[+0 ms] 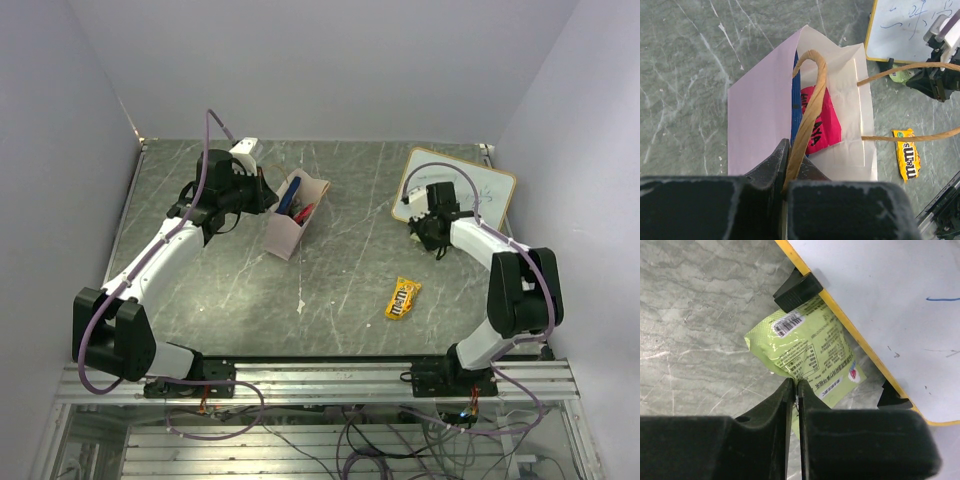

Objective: Place the snacks into the paper bag
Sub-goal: Pick up the snack from the center of the board.

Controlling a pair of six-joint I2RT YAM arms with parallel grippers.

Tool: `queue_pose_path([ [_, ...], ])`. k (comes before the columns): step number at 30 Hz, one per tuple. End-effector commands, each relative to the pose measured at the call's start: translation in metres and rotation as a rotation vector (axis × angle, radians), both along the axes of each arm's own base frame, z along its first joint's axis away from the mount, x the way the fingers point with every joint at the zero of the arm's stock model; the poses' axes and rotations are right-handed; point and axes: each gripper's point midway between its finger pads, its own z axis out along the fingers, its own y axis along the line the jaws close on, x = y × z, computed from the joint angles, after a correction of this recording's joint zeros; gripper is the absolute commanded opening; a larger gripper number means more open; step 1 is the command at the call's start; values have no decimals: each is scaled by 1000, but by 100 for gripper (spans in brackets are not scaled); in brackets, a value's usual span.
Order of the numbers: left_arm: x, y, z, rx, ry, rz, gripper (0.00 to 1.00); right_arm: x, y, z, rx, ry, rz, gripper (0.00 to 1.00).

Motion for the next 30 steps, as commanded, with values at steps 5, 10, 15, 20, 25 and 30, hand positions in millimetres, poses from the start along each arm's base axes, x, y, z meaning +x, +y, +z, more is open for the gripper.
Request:
queue_pose_path([
  [5,5,-3,28,-46,-98,-16,7,-5,4,26,24,-29,-3,0],
  [10,6,-4,28,-52,-97,-18,7,-10,14,41,79,-45,27,0],
  [15,8,-4,27,-45,-88,-17,7,-15,30,57,151,-30,103,0],
  [20,8,-4,24,-45,-86,-16,7,-22,54,82,250,-36,233,0],
  [25,9,-5,23,-38,-86,-25,7,-16,74,116,320,-96,327,0],
  [30,8,-5,22,-36,-91,-28,7,-16,101,153,415,-143,444,0],
])
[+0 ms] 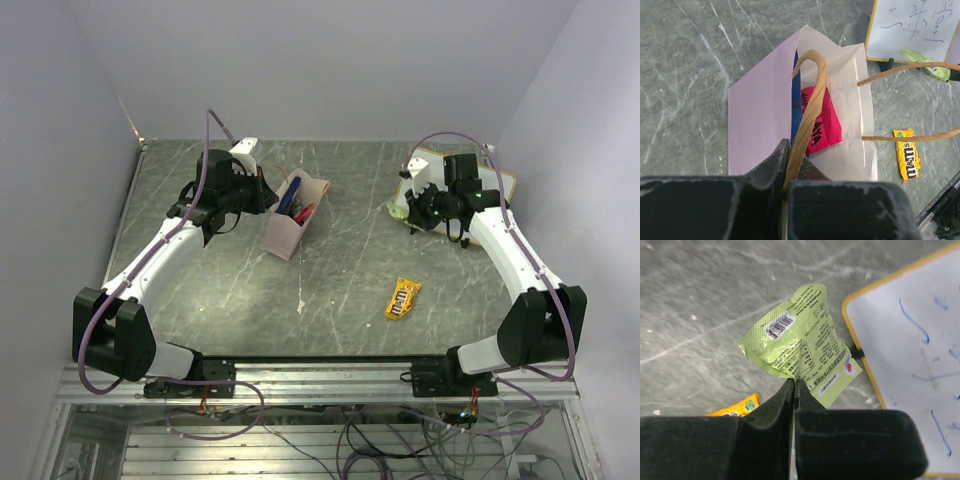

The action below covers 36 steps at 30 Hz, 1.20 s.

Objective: Place the snacks into the paper bag
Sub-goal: Pick up the snack from the center of the board, then place the snack in the paper bag.

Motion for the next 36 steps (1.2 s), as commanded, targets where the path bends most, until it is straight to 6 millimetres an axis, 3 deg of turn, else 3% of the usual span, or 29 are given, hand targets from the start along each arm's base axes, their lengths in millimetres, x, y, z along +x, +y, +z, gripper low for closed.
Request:
queue_pose_path([
  [1,8,-5,21,-35,-90,-32,7,-7,34,44,118,-62,155,0],
  [11,3,-9,24,-48,-102,-65,7,-3,96,126,163,-250,332,0],
  [18,2,-8,20,-8,-110,-93,7,4,130,168,173,-354,405,0],
  [28,-7,-14,26,9,-146,-182,7,-11,190,173,145,-395,619,0],
  [36,-18,-13,33,87,-211,-286,7,-20,220,139,37,-346,750,0],
])
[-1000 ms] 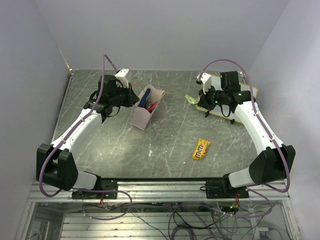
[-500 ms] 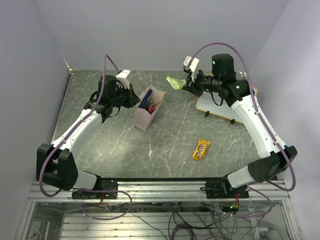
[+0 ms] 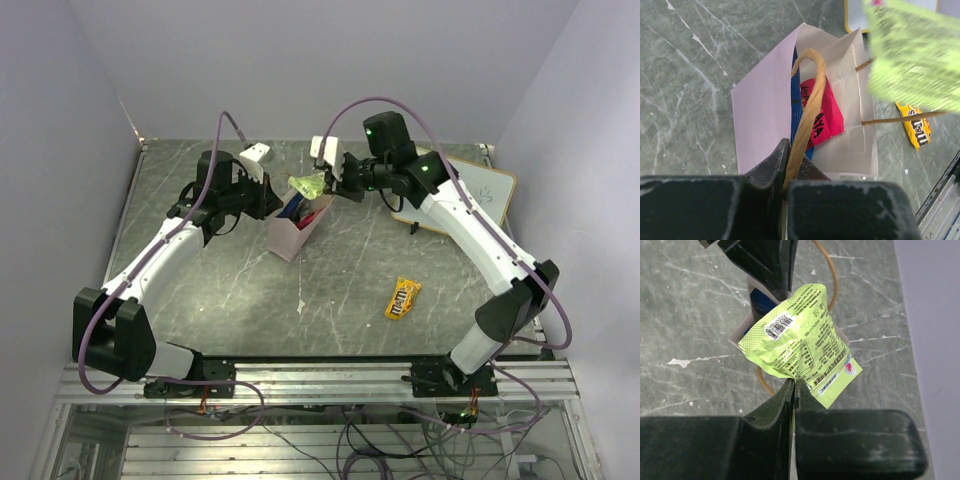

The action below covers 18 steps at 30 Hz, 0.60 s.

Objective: Place the snacks into the paper bag
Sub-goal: Place the snack in the paper bag.

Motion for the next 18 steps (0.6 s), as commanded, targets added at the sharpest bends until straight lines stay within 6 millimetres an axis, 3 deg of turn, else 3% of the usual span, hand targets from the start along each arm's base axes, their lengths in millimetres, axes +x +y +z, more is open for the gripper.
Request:
queue_pose_path([
  [1,-6,-2,37,25,-134,-108,7,-6,7,-16,-105,-24,59,0],
  [9,-11,0,50,62,-185,-149,7,-21,-2,-40,-205,15,86,0],
  [18,-15,-2,50,56,-197,-175,7,-52,0,-77,-294,158,158,0],
])
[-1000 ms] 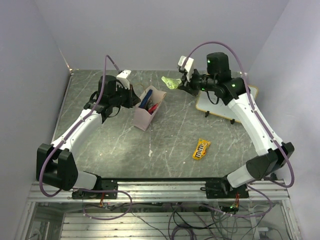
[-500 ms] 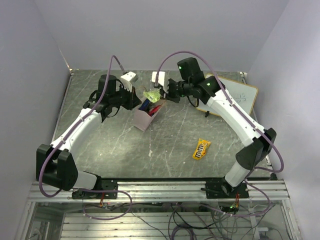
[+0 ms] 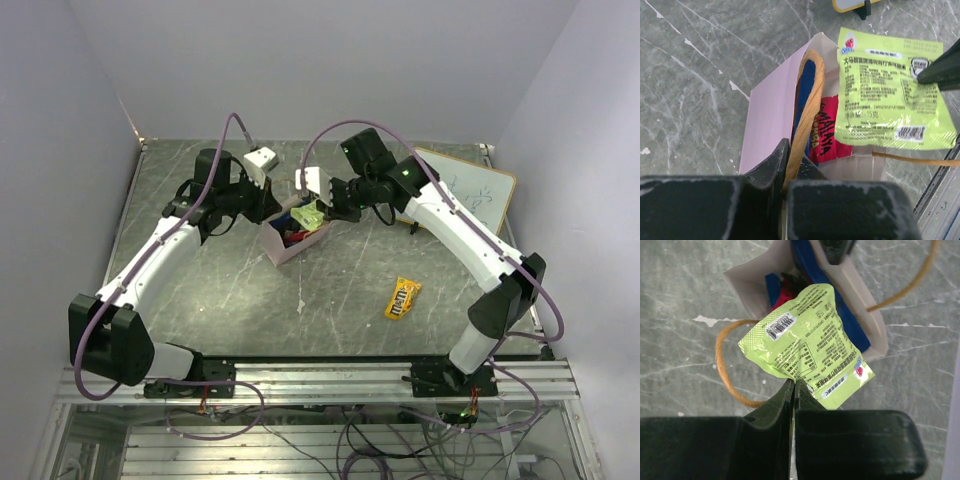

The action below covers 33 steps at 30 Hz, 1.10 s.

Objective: Place the snacks into the paper bag
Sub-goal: Place the snack in the paper bag.

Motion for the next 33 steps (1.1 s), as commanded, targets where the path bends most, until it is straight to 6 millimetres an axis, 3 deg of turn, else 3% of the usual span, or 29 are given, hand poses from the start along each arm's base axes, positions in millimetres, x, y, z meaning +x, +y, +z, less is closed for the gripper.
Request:
queue_pose_path([
  [1,2,-4,43,-46,-139,-48,7,-23,-2,-28,-78,101,43,0],
  [9,2,-3,40,-49,-163,-37,7,-44,5,-37,-62,187,77,0],
  [18,-6,-11,31,-70,-145,-85,7,-50,20,-32,-41,212,107,0],
  [33,-10,-15,21,-78,-125,-101,7,-55,39,-7,-7,131,135,0],
])
